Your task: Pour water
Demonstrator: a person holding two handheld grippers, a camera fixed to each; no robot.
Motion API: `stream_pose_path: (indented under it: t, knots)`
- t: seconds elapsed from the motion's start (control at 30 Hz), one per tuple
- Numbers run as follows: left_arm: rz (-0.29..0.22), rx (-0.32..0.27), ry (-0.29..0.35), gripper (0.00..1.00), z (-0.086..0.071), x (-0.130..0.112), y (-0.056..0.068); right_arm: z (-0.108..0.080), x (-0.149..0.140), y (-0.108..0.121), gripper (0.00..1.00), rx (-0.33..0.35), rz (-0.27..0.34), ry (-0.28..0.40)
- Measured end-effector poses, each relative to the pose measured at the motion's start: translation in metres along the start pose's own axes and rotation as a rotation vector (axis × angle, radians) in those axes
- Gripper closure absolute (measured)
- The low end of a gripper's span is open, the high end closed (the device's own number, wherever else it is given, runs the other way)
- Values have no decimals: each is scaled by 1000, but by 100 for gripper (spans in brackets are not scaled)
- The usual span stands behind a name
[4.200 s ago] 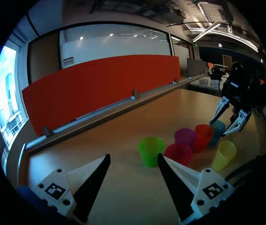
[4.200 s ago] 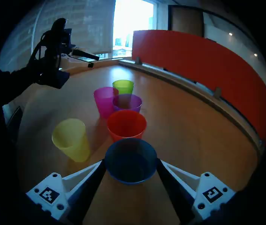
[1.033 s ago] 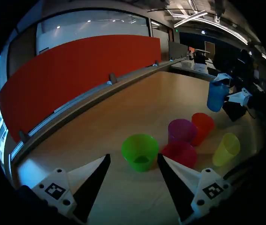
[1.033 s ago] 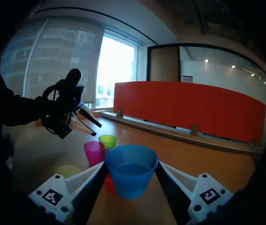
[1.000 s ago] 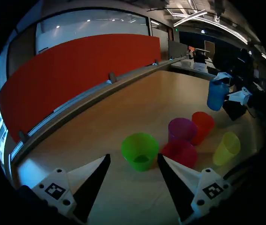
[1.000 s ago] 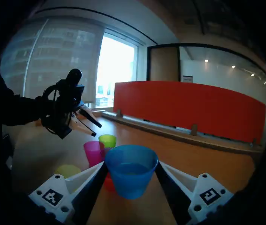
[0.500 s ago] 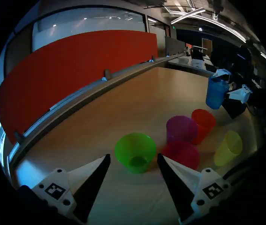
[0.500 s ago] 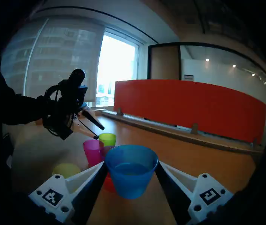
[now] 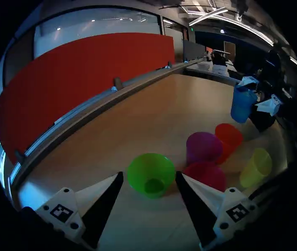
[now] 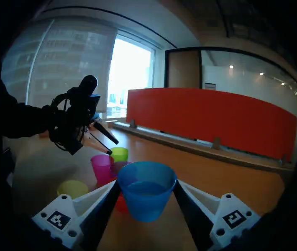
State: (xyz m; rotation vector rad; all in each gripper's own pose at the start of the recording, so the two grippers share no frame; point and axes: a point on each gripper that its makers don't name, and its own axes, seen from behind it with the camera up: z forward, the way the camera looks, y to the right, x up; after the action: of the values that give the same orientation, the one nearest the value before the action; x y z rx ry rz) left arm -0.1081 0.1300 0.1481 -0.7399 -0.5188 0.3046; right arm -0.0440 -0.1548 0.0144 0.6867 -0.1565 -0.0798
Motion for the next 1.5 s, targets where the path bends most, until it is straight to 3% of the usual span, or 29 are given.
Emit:
stream_pose_path:
  t: [0.27, 0.57, 1.5]
  knots:
    - [2, -21, -2, 7, 6, 4, 8, 0, -2, -1, 9, 3, -4, -5]
    - [-1, 3, -11, 7, 9, 2, 0, -1, -3, 0, 9, 6, -5, -6]
    - [-3, -5, -41, 7, 13, -8, -1, -1, -4, -1, 9, 8, -10, -6]
